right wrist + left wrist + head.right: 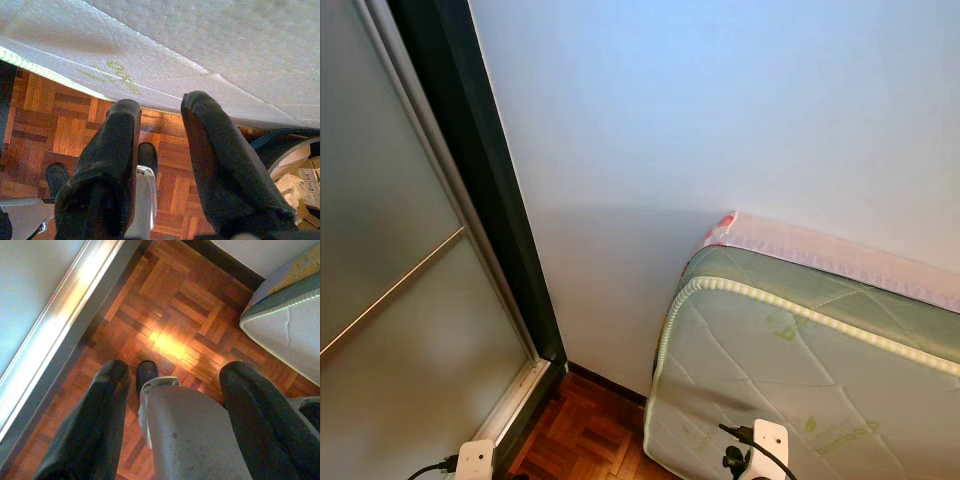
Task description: Clean up the room
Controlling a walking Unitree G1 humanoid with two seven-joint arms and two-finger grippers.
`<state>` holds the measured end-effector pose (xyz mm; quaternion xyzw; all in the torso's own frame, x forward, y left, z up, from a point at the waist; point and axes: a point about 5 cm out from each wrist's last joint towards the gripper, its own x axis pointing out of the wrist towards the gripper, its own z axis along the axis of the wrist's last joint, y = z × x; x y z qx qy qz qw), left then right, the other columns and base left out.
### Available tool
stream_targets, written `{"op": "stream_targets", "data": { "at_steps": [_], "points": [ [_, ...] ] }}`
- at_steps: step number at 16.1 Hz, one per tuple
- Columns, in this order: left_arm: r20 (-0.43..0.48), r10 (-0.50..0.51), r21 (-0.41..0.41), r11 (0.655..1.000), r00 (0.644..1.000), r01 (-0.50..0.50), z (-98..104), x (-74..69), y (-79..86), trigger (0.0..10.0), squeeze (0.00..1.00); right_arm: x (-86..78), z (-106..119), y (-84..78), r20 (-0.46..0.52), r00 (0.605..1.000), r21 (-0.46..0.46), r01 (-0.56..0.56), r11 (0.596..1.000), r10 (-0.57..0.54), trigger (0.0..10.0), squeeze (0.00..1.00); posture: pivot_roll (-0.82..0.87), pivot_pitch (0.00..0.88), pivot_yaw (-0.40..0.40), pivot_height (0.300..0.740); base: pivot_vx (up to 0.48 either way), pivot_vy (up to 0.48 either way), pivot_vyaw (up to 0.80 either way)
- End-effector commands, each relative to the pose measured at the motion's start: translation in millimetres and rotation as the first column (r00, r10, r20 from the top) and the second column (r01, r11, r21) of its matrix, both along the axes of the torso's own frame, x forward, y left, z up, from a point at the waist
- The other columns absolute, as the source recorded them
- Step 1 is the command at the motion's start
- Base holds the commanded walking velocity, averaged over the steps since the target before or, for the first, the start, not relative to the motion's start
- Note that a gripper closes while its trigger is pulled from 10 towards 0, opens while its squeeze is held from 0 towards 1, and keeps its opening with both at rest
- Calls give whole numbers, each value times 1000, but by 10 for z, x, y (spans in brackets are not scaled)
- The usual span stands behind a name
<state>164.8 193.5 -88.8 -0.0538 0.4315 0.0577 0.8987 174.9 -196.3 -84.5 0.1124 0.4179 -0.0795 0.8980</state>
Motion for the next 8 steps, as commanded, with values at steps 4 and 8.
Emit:
{"op": "stream_targets", "data": {
  "at_steps": [4, 8],
  "points": [
    [-130, -62, 87, 993, 990, 74, -12, -258, 497, 10000, 0, -455, -179, -79, -197, 975, 40, -97, 994, 103, 10000, 0, 168, 0, -67, 740, 0, 0, 0],
    [-133, -108, 110, 986, 985, 123, -11, -176, 399, 10000, 0, -472, -178, -108, -202, 972, 34, -115, 993, 120, 10000, 0, 166, 0, -65, 740, 0, 0, 0]
  ]
}}
